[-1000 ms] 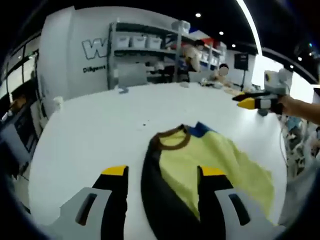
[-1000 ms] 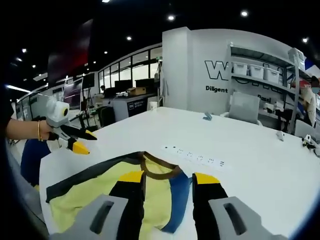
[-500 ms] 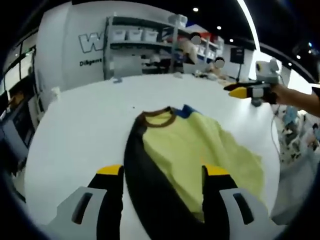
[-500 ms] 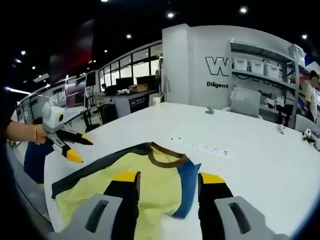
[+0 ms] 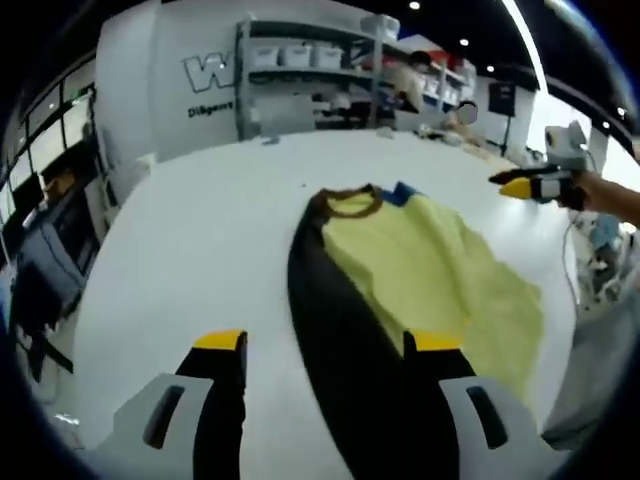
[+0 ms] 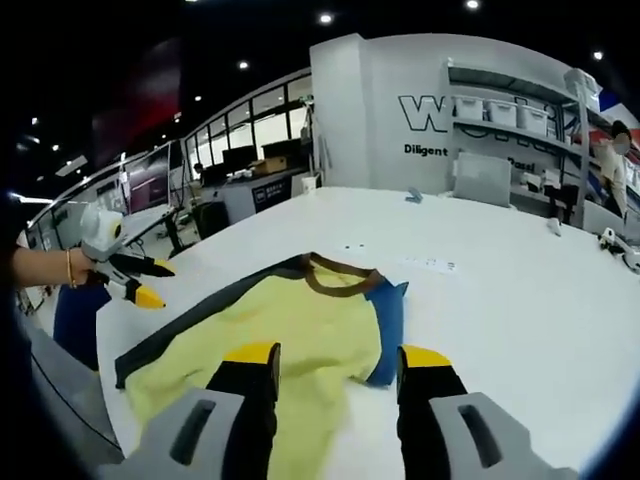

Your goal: Fold the garment on the visible template until the final outline fits inside the template.

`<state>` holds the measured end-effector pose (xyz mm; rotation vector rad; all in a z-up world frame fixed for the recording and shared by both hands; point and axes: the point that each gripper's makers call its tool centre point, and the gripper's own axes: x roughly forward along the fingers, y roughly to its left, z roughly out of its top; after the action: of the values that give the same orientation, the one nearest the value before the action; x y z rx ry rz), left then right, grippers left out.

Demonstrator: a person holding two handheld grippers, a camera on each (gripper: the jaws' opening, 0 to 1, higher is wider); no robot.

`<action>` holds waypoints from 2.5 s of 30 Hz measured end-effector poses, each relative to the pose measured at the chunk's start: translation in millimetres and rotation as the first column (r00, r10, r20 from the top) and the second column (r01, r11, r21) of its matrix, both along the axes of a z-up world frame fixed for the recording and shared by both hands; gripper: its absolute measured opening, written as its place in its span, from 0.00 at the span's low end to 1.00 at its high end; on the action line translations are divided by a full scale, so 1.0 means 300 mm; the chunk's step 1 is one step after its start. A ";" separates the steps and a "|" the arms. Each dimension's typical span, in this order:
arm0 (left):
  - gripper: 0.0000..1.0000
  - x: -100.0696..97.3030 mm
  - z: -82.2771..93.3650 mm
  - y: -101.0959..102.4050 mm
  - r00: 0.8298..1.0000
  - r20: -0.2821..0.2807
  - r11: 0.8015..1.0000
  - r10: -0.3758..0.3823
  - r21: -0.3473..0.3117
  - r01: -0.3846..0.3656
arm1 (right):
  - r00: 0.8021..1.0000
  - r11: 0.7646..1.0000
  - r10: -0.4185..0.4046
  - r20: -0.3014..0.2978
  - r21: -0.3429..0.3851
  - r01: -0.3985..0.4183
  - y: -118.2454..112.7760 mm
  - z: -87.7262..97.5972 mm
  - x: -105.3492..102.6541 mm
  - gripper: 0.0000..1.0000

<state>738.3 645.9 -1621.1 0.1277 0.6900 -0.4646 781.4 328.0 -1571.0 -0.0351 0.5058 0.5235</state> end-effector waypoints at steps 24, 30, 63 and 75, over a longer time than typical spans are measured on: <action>0.46 -0.331 -0.207 0.012 0.975 -0.220 0.998 -0.006 0.057 0.019 | 0.998 0.998 0.054 -0.040 0.031 -0.053 0.051 -0.030 -0.194 0.39; 0.31 -0.301 -0.210 0.051 0.988 -0.155 0.989 -0.014 0.146 0.037 | 0.998 0.998 0.049 -0.035 0.031 -0.048 0.047 -0.030 -0.197 0.38; 0.00 -0.213 -0.134 0.265 0.991 -0.110 0.978 0.073 0.201 -0.050 | 0.995 0.999 0.029 -0.101 -0.022 -0.031 0.016 -0.109 -0.299 0.38; 0.00 -0.031 -0.088 0.525 0.984 -0.092 0.925 0.150 0.363 -0.107 | 0.993 0.999 0.031 -0.116 -0.038 -0.036 0.010 -0.121 -0.311 0.37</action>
<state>729.0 803.5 -1647.4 0.3983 0.8911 -0.2165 687.9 330.9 -1607.3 -0.0521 0.6293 0.5505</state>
